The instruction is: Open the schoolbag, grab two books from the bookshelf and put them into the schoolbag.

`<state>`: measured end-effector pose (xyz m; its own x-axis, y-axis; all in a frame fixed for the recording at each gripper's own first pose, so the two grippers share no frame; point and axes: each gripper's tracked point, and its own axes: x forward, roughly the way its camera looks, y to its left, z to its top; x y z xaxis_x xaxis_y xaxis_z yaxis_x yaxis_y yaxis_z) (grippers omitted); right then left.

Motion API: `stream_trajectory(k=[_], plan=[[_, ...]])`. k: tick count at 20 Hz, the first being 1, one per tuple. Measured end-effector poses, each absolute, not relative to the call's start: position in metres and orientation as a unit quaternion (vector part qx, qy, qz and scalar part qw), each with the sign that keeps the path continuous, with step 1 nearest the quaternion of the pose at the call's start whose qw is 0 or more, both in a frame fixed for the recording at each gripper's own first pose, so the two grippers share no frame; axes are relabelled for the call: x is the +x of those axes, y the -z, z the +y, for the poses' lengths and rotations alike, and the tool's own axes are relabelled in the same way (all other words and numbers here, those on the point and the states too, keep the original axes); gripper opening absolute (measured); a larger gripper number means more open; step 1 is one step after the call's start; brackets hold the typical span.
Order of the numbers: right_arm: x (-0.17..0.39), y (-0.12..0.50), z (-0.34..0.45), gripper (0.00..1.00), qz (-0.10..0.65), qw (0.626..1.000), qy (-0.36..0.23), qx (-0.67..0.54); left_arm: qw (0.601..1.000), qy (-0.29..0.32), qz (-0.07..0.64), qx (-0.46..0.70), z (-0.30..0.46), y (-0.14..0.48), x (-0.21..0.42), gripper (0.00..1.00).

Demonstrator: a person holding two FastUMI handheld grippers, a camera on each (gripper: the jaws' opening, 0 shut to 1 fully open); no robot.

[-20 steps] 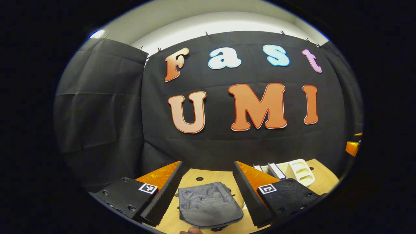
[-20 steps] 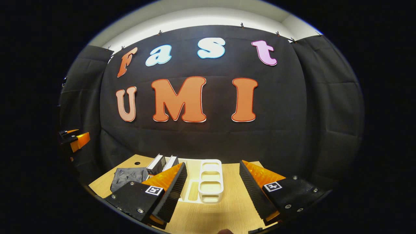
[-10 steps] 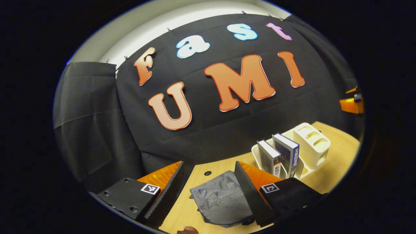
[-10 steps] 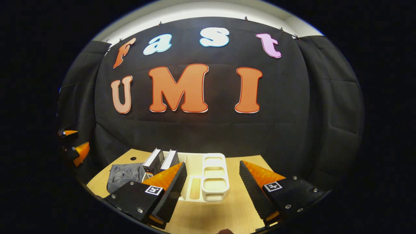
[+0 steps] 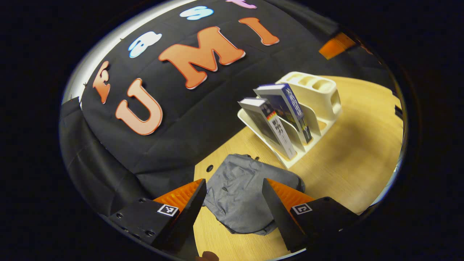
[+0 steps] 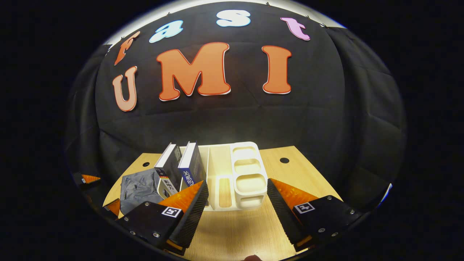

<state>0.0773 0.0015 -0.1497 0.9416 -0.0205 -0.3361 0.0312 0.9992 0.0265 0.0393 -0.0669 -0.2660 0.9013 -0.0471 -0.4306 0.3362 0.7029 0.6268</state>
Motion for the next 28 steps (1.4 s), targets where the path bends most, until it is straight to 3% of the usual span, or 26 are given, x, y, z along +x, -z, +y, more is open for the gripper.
stream_trajectory(k=[11, 20, 21, 23, 24, 26, 28], plan=[[0.069, 0.198, -0.017, 0.97, 0.228, 0.972, 0.049, -0.002, 0.828, 0.184, 0.282, 0.449, -0.063, 0.398, 0.030, 0.97], [0.062, 0.204, -0.013, 0.97, 0.238, 0.967, 0.084, 0.006, 0.804, 0.191, 0.315, 0.468, -0.039, 0.415, 0.057, 0.97], [0.062, 0.203, -0.011, 0.97, 0.237, 0.967, 0.089, 0.010, 0.804, 0.200, 0.313, 0.464, -0.042, 0.413, 0.060, 0.93], [0.061, 0.203, -0.002, 0.97, 0.237, 0.967, 0.093, 0.021, 0.804, 0.223, 0.316, 0.452, -0.046, 0.410, 0.058, 0.62], [0.060, 0.202, 0.001, 0.98, 0.237, 0.966, 0.096, 0.026, 0.798, 0.238, 0.320, 0.451, -0.048, 0.409, 0.055, 0.56], [0.058, 0.198, 0.007, 0.98, 0.233, 0.967, 0.101, 0.031, 0.795, 0.250, 0.322, 0.450, -0.046, 0.402, 0.059, 0.10], [0.054, 0.194, 0.010, 0.97, 0.230, 0.967, 0.108, 0.029, 0.790, 0.265, 0.337, 0.438, -0.043, 0.391, 0.061, 0.05]])
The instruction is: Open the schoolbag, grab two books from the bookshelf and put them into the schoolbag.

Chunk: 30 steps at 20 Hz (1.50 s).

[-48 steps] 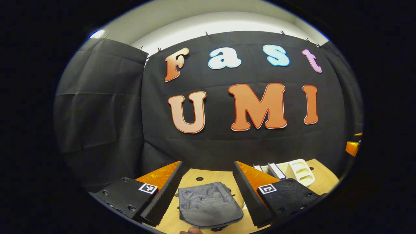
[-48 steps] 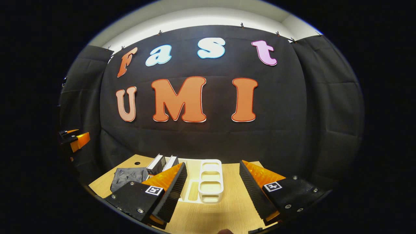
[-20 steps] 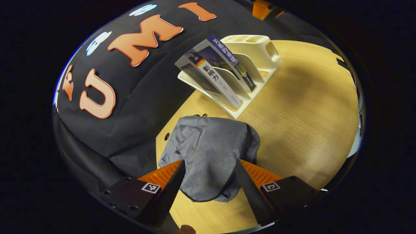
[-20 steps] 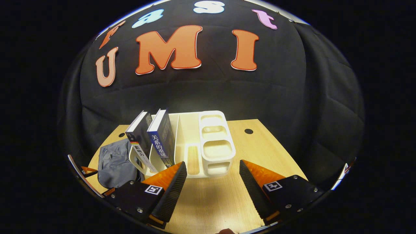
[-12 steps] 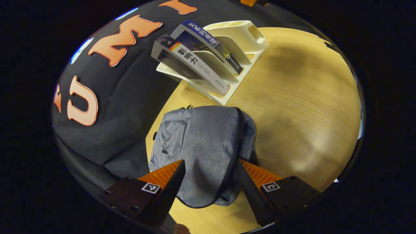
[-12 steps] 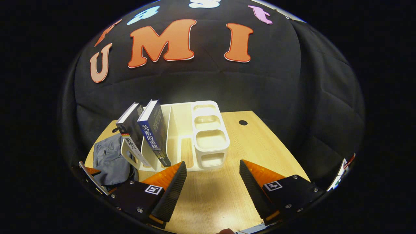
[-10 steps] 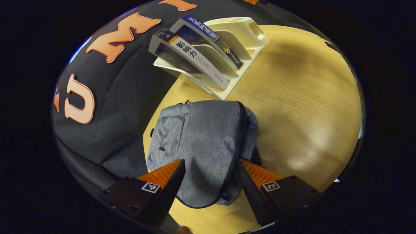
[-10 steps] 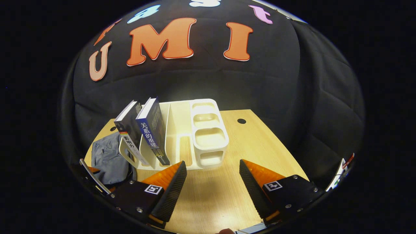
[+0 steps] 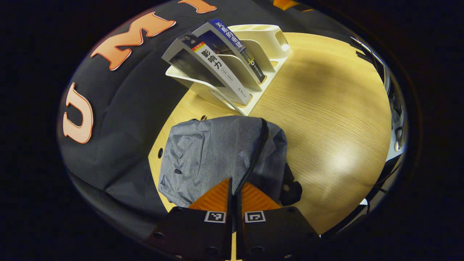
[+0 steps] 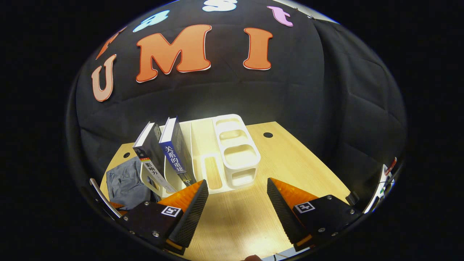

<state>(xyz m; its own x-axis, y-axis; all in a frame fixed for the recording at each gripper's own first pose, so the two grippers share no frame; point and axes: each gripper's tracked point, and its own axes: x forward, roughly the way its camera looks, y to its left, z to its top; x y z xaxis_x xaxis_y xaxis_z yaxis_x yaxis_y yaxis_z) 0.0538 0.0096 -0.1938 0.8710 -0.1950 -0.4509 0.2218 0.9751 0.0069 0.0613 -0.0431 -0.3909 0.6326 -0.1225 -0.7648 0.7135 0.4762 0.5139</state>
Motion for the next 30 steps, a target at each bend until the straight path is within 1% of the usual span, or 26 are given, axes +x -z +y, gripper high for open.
stream_trajectory(k=[3, 4, 5, 10, 17, 20, 23, 27, 30], plan=[[0.049, 0.185, 0.013, 0.97, 0.223, 0.968, 0.116, 0.026, 0.804, 0.264, 0.351, 0.401, -0.037, 0.365, 0.073, 0.04], [0.048, 0.181, 0.013, 0.97, 0.220, 0.968, 0.119, 0.026, 0.808, 0.265, 0.355, 0.389, -0.034, 0.357, 0.079, 0.00], [0.047, 0.178, 0.015, 0.97, 0.219, 0.968, 0.120, 0.027, 0.811, 0.263, 0.355, 0.383, -0.031, 0.349, 0.087, 0.04], [0.045, 0.163, 0.027, 0.97, 0.207, 0.970, 0.124, 0.034, 0.829, 0.240, 0.337, 0.376, -0.006, 0.300, 0.122, 0.05], [0.039, 0.154, 0.052, 0.97, 0.203, 0.971, 0.122, 0.032, 0.847, 0.239, 0.300, 0.368, 0.015, 0.245, 0.156, 0.04], [0.041, 0.148, 0.075, 0.97, 0.206, 0.972, 0.104, 0.030, 0.849, 0.244, 0.279, 0.377, 0.021, 0.223, 0.173, 0.04], [0.048, 0.132, 0.098, 0.97, 0.204, 0.975, 0.082, 0.029, 0.858, 0.249, 0.264, 0.363, 0.022, 0.199, 0.191, 0.04], [0.068, 0.104, 0.140, 0.97, 0.208, 0.977, 0.024, 0.033, 0.868, 0.257, 0.250, 0.343, 0.019, 0.177, 0.208, 0.04], [0.095, 0.075, 0.169, 0.97, 0.216, 0.976, -0.019, 0.026, 0.867, 0.264, 0.248, 0.342, 0.020, 0.177, 0.214, 0.04]])
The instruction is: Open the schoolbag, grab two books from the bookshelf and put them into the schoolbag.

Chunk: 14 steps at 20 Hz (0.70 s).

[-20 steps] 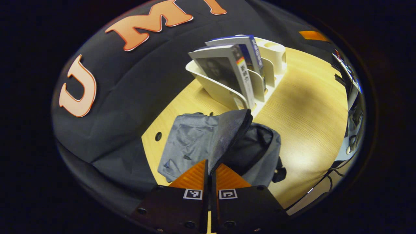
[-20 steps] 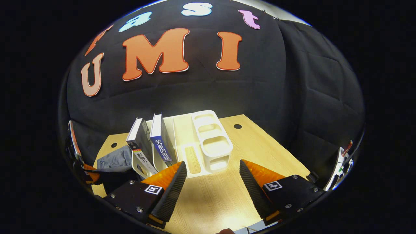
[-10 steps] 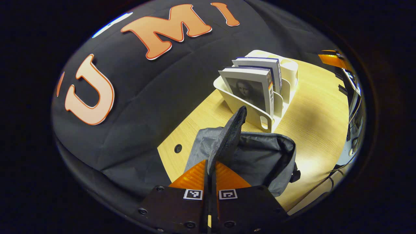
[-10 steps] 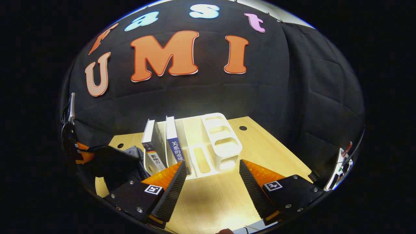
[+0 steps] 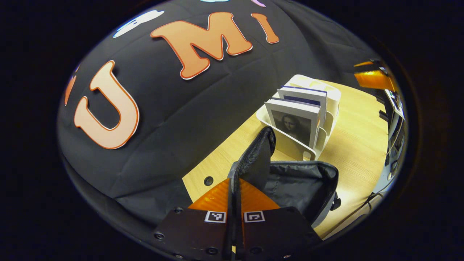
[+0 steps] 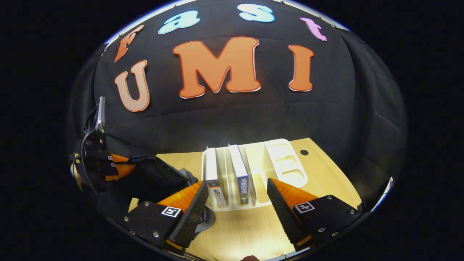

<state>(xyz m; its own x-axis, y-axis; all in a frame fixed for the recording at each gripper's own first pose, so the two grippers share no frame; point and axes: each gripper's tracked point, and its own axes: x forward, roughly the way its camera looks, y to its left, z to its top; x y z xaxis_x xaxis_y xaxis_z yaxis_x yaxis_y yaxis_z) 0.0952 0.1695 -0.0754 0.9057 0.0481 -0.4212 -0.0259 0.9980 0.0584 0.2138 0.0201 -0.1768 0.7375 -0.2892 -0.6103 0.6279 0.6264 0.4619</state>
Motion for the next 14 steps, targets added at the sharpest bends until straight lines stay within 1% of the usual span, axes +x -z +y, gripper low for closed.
stream_trajectory(k=[2, 5, 9, 11, 14], plan=[[0.113, 0.062, 0.189, 0.97, 0.236, 0.971, -0.045, 0.010, 0.865, 0.271, 0.252, 0.338, 0.018, 0.181, 0.214, 0.04], [0.147, 0.057, 0.210, 0.97, 0.286, 0.955, -0.072, -0.030, 0.865, 0.275, 0.252, 0.335, 0.018, 0.185, 0.218, 0.04], [0.172, 0.083, 0.238, 0.98, 0.395, 0.911, -0.109, -0.042, 0.867, 0.271, 0.252, 0.333, 0.025, 0.190, 0.226, 0.04], [0.189, 0.097, 0.246, 0.98, 0.436, 0.892, -0.108, -0.044, 0.869, 0.267, 0.254, 0.330, 0.027, 0.194, 0.230, 0.04], [0.210, 0.137, 0.241, 0.98, 0.491, 0.865, -0.085, -0.061, 0.867, 0.268, 0.259, 0.330, 0.031, 0.199, 0.233, 0.04]])
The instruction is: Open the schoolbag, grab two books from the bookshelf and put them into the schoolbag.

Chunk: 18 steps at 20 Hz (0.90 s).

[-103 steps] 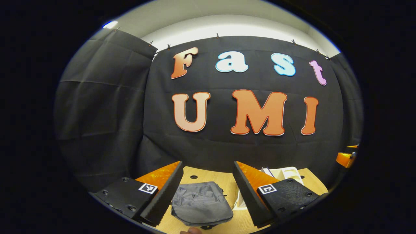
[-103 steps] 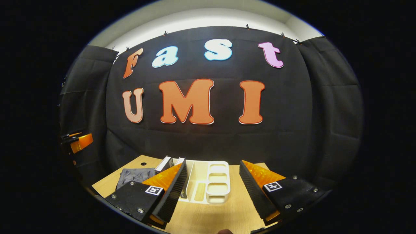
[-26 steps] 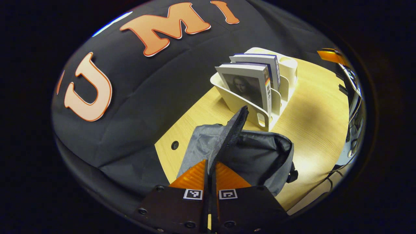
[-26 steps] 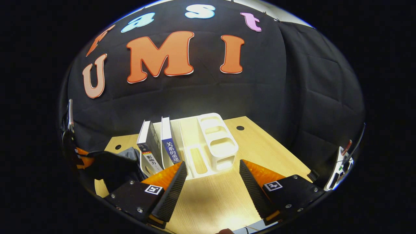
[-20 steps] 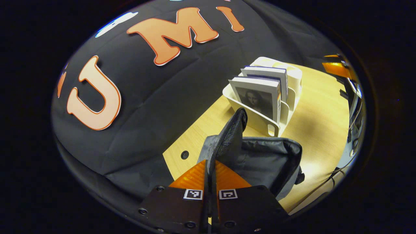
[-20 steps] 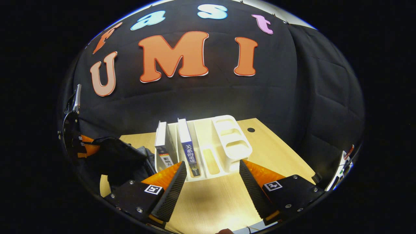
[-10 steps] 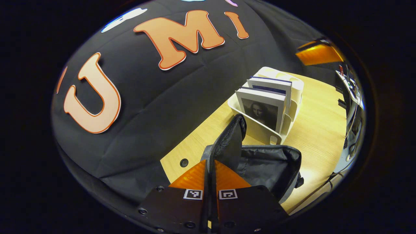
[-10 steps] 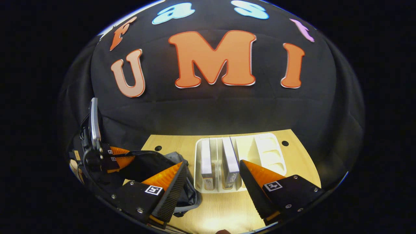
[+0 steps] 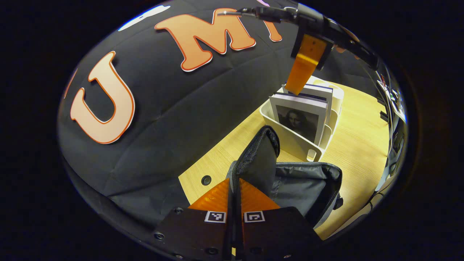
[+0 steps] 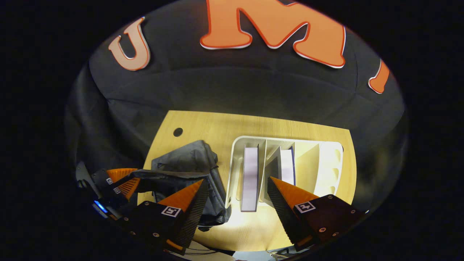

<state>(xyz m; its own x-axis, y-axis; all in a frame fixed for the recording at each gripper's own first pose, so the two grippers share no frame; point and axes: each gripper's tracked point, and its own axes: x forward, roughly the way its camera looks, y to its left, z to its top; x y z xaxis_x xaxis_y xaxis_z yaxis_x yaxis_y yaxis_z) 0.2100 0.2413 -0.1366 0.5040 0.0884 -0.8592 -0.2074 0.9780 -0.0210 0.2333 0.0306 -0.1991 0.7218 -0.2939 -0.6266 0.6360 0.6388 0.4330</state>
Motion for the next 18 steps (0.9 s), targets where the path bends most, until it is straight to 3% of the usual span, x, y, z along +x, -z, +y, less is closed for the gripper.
stream_trajectory(k=[10, 14, 15, 16, 17, 18], plan=[[0.246, 0.207, 0.231, 0.96, 0.558, 0.826, -0.042, -0.070, 0.863, 0.270, 0.267, 0.332, 0.033, 0.208, 0.243, 0.04], [0.249, 0.232, 0.232, 0.77, 0.572, 0.817, -0.032, -0.065, 0.863, 0.268, 0.273, 0.331, 0.034, 0.211, 0.243, 0.04], [0.249, 0.236, 0.232, 0.66, 0.576, 0.815, -0.032, -0.061, 0.863, 0.267, 0.273, 0.331, 0.034, 0.210, 0.243, 0.04], [0.250, 0.236, 0.233, 0.47, 0.575, 0.816, -0.029, -0.049, 0.863, 0.269, 0.272, 0.332, 0.034, 0.210, 0.242, 0.04], [0.250, 0.237, 0.234, 0.40, 0.575, 0.816, -0.029, -0.042, 0.863, 0.271, 0.270, 0.331, 0.032, 0.209, 0.242, 0.04], [0.247, 0.231, 0.232, 0.39, 0.573, 0.818, -0.028, -0.039, 0.862, 0.272, 0.271, 0.331, 0.033, 0.208, 0.240, 0.04]])
